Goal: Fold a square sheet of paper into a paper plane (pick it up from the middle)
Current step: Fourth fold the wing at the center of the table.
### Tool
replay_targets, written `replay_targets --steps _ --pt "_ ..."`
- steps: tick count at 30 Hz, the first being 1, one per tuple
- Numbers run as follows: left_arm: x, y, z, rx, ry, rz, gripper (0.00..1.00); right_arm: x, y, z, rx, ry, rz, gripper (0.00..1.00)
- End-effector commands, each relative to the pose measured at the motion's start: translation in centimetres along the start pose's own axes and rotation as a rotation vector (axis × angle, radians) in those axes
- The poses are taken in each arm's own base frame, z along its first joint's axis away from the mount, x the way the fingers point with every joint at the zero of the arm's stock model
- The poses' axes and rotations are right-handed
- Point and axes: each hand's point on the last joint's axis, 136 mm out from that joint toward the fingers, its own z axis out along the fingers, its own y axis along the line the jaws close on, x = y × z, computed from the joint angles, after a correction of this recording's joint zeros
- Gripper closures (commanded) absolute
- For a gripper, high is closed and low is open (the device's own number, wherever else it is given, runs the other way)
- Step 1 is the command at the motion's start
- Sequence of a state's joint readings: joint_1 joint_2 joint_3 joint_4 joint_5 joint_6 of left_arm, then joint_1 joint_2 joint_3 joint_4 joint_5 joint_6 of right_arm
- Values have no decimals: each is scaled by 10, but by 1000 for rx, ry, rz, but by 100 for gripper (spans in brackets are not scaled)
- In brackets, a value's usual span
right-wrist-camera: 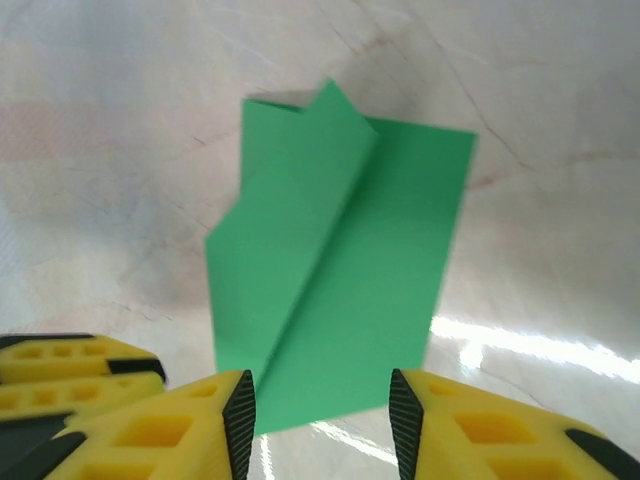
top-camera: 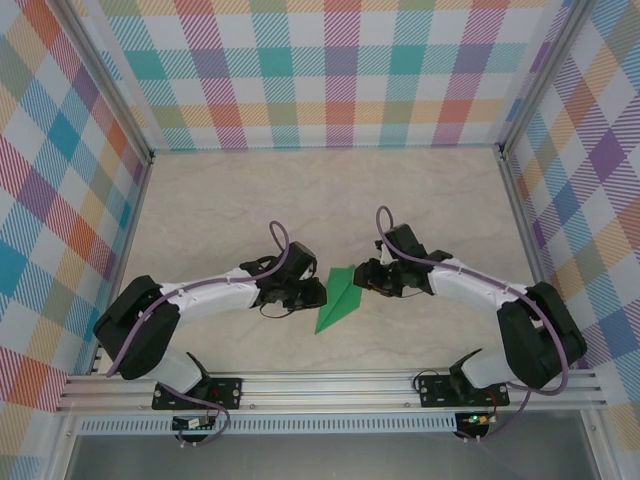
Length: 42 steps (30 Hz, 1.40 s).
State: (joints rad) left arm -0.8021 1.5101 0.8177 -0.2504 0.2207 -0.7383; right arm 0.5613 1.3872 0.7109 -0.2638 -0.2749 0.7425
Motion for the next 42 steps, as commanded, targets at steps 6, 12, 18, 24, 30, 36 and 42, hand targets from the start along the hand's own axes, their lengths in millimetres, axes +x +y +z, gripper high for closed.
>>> replay_targets --steps 6,12,18,24,30,36,42 --pt "-6 16 0 -77 -20 5 79 19 -26 -2 56 2 92 51" --pt "-9 20 0 -92 -46 -1 77 22 -26 2 39 10 139 49" --pt "-19 24 4 -101 -110 -16 71 27 -36 -1 70 -3 179 48" --pt "-28 19 -9 -69 -182 -51 67 27 -26 -5 40 -9 232 47" --pt "-37 11 -13 -52 -206 -22 56 28 -20 7 70 -1 215 48" --pt "-35 7 -5 -43 -176 -9 55 28 -12 23 51 -1 205 54" --pt "-28 14 3 -51 -150 -24 53 26 -4 25 5 -12 203 54"
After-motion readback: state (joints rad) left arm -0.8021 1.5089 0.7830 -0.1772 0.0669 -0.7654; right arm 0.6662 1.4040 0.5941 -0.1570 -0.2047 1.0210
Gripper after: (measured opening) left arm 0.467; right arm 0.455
